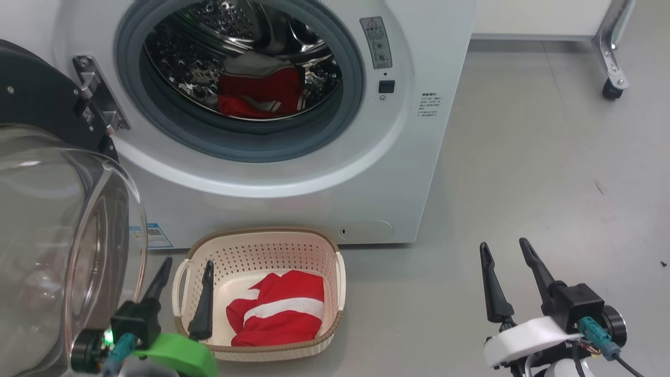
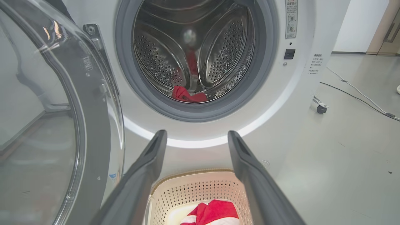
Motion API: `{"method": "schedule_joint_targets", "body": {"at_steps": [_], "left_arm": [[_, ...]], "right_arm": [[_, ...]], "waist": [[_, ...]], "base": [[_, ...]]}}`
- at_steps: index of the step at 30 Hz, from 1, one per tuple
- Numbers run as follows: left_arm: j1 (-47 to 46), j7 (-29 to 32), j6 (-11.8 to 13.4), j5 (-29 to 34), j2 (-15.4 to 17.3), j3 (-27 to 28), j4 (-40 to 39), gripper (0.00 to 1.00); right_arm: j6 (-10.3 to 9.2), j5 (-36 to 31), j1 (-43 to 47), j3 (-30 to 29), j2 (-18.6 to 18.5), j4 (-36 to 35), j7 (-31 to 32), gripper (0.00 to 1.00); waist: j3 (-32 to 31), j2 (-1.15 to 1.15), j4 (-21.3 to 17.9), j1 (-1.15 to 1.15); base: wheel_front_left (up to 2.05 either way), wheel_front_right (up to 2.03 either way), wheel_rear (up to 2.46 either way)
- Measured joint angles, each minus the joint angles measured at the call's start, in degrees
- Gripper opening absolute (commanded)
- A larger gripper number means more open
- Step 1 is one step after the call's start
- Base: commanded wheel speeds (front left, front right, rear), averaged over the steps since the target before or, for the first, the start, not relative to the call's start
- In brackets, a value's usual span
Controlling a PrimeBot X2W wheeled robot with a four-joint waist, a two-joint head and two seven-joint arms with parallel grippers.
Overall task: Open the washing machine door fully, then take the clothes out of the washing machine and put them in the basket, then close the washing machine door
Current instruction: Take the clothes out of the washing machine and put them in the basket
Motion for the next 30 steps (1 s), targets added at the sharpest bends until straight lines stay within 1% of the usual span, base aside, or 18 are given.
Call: {"method": "schedule_joint_targets", "body": {"at_steps": [3,6,12,30], "left_arm": [[3.5,0.0,0.1,0.0,0.0,0.0,-1.6,1.00],[5.2,0.0,0.5,0.0,0.0,-0.1,-2.7,1.00],[8.1,0.0,0.6,0.0,0.0,-1.0,-5.2,1.00],[11.5,1.3,1.5,0.0,0.1,-1.8,-10.9,1.00]], "right_arm": [[0.00,0.0,1.7,0.1,0.0,0.0,0.0,1.00],[-0.01,0.0,2.8,0.1,0.0,-0.1,0.0,1.00],[-0.07,0.0,4.8,0.1,0.1,-0.4,0.0,1.00],[-0.07,0.0,5.3,0.2,0.1,-1.7,0.0,1.00]], "waist": [[-1.4,0.00,0.1,0.00],[-2.4,0.00,0.0,0.00],[-3.6,0.00,-0.4,0.00],[-4.0,0.00,-0.9,0.00]], "base": [[0.00,0.00,0.00],[0.00,0.00,0.00],[0.00,0.00,0.00],[0.00,0.00,0.00]]}}
